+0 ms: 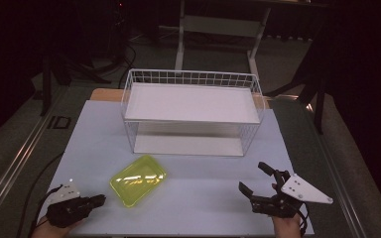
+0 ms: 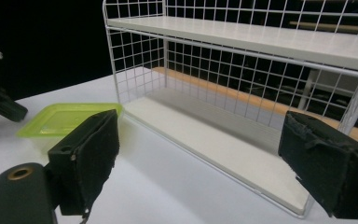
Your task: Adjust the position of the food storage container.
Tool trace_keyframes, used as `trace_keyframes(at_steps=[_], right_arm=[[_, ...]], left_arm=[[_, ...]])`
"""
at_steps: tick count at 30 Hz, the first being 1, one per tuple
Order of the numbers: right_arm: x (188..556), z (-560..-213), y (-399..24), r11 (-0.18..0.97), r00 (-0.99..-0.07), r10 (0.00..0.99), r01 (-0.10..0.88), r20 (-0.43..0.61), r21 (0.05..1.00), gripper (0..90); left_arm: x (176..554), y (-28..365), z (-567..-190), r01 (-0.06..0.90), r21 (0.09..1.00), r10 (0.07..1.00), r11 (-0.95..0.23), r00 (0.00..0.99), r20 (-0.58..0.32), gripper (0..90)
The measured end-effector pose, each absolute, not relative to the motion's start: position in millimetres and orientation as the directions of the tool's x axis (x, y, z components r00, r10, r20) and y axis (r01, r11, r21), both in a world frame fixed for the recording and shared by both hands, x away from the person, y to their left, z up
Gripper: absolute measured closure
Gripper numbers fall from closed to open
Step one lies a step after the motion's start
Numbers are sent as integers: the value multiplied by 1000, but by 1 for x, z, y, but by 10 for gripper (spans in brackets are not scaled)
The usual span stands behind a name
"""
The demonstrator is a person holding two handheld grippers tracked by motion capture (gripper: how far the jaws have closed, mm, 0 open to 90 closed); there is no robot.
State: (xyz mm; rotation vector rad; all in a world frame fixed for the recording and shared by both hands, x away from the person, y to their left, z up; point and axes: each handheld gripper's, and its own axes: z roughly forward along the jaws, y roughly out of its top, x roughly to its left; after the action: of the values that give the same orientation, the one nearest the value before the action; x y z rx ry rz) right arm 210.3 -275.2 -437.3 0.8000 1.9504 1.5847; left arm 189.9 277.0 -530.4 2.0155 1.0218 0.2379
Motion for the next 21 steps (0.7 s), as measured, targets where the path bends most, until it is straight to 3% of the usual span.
trace_keyframes(at_steps=[4, 21], right_arm=[[210, -437, -275, 151, -703, 711, 128, -18, 980, 123], [210, -438, -279, 151, -699, 715, 129, -19, 980, 123]], left_arm=[[199, 270, -542, 627, 708, 741, -325, 634, -221, 900], [244, 242, -540, 626, 701, 739, -342, 640, -210, 900]])
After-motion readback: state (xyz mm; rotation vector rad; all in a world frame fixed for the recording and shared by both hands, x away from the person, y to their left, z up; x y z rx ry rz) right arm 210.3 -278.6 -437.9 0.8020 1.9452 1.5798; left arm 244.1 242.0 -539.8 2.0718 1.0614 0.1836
